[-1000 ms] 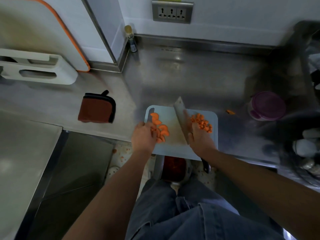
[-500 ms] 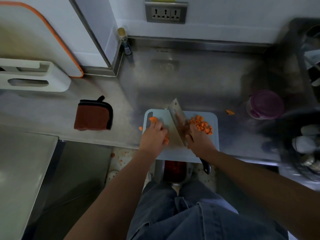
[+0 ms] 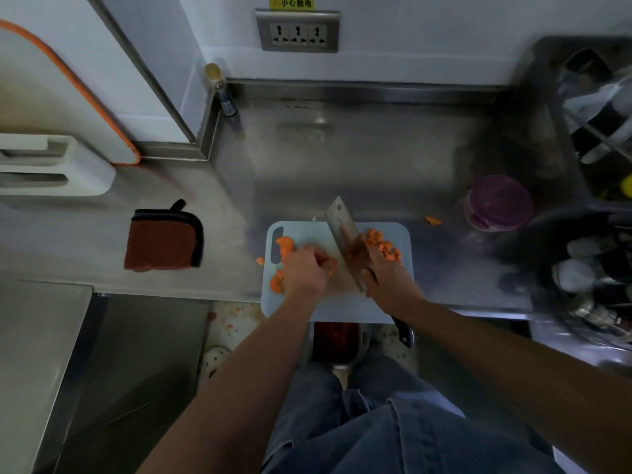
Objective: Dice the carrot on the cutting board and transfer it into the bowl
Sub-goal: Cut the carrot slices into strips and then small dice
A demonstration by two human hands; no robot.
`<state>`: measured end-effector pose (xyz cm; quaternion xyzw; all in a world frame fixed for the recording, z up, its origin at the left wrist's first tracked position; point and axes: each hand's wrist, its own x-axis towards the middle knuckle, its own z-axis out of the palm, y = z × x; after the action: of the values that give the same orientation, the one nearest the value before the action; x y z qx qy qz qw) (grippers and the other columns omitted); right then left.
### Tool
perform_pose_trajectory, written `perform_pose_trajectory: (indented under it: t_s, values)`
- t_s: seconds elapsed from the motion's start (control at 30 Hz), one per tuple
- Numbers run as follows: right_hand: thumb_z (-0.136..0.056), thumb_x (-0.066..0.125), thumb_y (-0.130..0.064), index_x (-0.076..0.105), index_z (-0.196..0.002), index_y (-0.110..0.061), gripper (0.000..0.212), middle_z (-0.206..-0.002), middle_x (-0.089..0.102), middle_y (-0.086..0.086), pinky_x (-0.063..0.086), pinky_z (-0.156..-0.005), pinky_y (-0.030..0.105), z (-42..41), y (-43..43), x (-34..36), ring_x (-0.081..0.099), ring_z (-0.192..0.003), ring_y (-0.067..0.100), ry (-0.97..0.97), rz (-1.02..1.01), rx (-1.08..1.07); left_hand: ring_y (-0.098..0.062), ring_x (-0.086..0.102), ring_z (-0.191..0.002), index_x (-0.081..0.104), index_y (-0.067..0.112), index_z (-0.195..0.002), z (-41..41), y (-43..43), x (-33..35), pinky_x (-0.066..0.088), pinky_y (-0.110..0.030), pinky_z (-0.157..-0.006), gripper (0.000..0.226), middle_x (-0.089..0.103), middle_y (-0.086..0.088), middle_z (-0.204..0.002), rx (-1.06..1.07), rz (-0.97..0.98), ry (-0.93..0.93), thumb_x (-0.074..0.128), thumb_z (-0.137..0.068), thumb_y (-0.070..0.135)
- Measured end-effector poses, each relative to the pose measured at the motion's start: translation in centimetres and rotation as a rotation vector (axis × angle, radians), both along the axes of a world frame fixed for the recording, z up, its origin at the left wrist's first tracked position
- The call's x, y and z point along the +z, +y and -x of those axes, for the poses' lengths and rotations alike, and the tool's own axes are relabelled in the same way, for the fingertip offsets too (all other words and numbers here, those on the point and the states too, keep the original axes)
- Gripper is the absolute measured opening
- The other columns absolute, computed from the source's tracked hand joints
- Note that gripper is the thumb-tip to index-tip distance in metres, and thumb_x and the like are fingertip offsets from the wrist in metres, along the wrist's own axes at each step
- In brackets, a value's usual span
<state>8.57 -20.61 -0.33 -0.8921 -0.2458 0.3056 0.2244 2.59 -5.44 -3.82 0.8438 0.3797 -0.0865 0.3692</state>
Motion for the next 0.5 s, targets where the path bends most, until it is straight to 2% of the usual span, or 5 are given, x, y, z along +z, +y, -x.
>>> perform_pose_trajectory:
  t_s: [0.1,0.2,0.27,0.37,0.5]
  values:
    - [-0.099,0.041,-0.018,0.034,-0.136,-0.014,0.037,-0.092,0.063,0.011,0.054,-0.073,0.046,0.3,-0.6,-0.2,0.063,-0.083,0.030,0.014,-0.009,0.003,-0.027,0.063,-0.093,0.067,0.023,-0.087,-0.6,-0.9,-0.4,0.052,-0.046,-0.085,0.016,0.069,-0.003,-0.095,0.124,-0.009,0.041,0.071,-0.081,0.037]
    - [-0.100,0.040,-0.019,0.038,-0.111,-0.015,0.012,-0.071,0.050,-0.001,0.038,-0.050,0.030,0.6,-0.9,-0.4,0.050,-0.061,0.014,-0.007,0.038,0.019,-0.028,0.063,-0.090,0.069,0.015,-0.091,-0.5,-1.0,-0.7,0.054,-0.045,-0.081,0.026,0.069,-0.006,-0.092,0.132,-0.055,0.087,0.070,-0.083,0.040]
    - [-0.100,0.039,-0.019,0.037,-0.109,-0.016,0.010,-0.069,0.047,-0.003,0.033,-0.051,0.028,0.9,-0.9,-0.5,0.046,-0.060,0.011,-0.029,0.048,0.028,-0.029,0.064,-0.089,0.069,0.015,-0.087,-0.3,-1.0,-0.8,0.054,-0.047,-0.080,0.029,0.068,-0.007,-0.088,0.144,-0.070,0.089,0.069,-0.082,0.044]
    - [-0.099,0.039,-0.020,0.037,-0.116,-0.019,0.017,-0.073,0.050,-0.003,0.042,-0.059,0.033,1.4,-0.7,-0.7,0.050,-0.063,0.013,-0.019,0.029,0.036,-0.031,0.063,-0.091,0.073,0.016,-0.084,-0.1,-1.2,-1.3,0.054,-0.048,-0.082,0.034,0.069,-0.008,-0.090,0.161,-0.089,0.116,0.067,-0.081,0.049]
    - [-0.099,0.040,-0.018,0.036,-0.122,-0.017,0.023,-0.072,0.043,-0.007,0.036,-0.059,0.030,1.8,-0.6,-0.7,0.047,-0.063,0.011,-0.039,0.057,0.087,-0.032,0.063,-0.098,0.075,0.018,-0.089,-0.3,-1.6,-1.2,0.047,-0.046,-0.093,0.037,0.070,-0.009,-0.096,0.197,-0.075,0.152,0.063,-0.083,0.053]
